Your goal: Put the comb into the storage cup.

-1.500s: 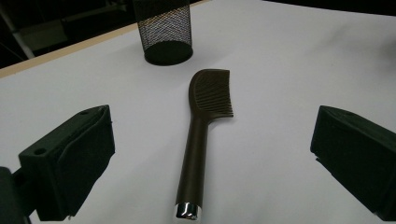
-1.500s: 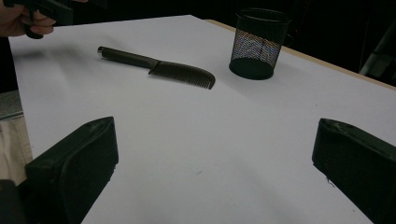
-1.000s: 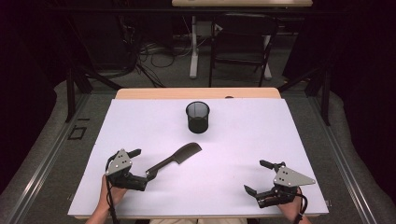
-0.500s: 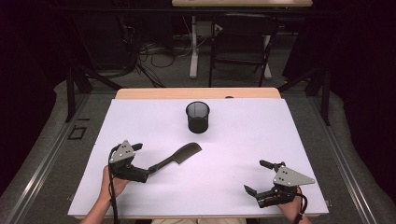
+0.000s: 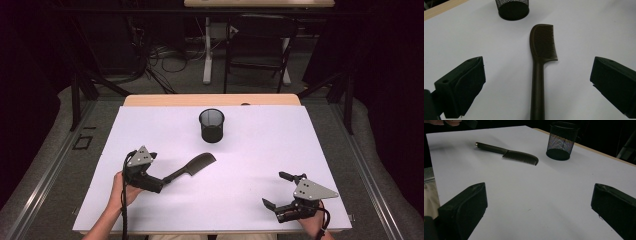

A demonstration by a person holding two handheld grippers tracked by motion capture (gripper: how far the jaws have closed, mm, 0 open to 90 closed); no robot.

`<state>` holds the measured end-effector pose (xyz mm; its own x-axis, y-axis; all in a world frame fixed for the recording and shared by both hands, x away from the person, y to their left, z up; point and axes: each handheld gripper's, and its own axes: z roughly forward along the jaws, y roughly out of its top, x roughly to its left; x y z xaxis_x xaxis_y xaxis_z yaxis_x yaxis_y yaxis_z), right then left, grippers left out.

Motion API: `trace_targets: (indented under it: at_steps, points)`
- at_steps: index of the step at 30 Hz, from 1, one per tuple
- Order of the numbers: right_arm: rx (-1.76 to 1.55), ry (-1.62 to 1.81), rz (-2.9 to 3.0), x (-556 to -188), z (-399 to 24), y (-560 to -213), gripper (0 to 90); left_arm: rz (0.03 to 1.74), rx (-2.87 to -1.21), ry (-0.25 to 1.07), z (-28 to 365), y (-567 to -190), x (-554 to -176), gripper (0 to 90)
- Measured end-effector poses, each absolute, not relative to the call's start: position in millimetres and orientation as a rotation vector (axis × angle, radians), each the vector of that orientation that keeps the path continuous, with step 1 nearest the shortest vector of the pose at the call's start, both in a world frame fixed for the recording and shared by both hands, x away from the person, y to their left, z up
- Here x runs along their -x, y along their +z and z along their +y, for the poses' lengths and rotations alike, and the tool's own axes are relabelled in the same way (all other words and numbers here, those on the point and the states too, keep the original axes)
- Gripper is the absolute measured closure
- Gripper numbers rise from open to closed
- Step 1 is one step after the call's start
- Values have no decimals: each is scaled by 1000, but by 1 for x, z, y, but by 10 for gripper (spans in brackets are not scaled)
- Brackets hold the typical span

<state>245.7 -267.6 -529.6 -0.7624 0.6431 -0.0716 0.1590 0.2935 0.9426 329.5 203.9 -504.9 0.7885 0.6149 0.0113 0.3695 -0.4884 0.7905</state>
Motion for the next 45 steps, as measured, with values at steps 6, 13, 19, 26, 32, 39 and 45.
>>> trace_targets:
  at_steps: [6,13,19,26,32,39,45]
  points:
    - [-711,1469,2134,-246,-267,-529,2,729,-2197,349,195,-504,-334,0]
    - [-709,1459,2145,-246,-267,-530,2,722,-2260,333,185,-503,-341,0]
    - [-708,1459,2150,-245,-267,-530,3,735,-2322,325,177,-501,-348,2]
    - [-709,1466,2149,-246,-268,-531,3,745,-2390,309,170,-498,-353,0]
    - [-713,1457,2149,-246,-269,-530,3,751,-2457,293,163,-497,-360,0]
    - [-717,1464,2150,-246,-268,-531,3,763,-2551,273,154,-495,-368,0]
    - [-716,1460,2154,-247,-268,-531,3,756,-2615,278,146,-496,-371,0]
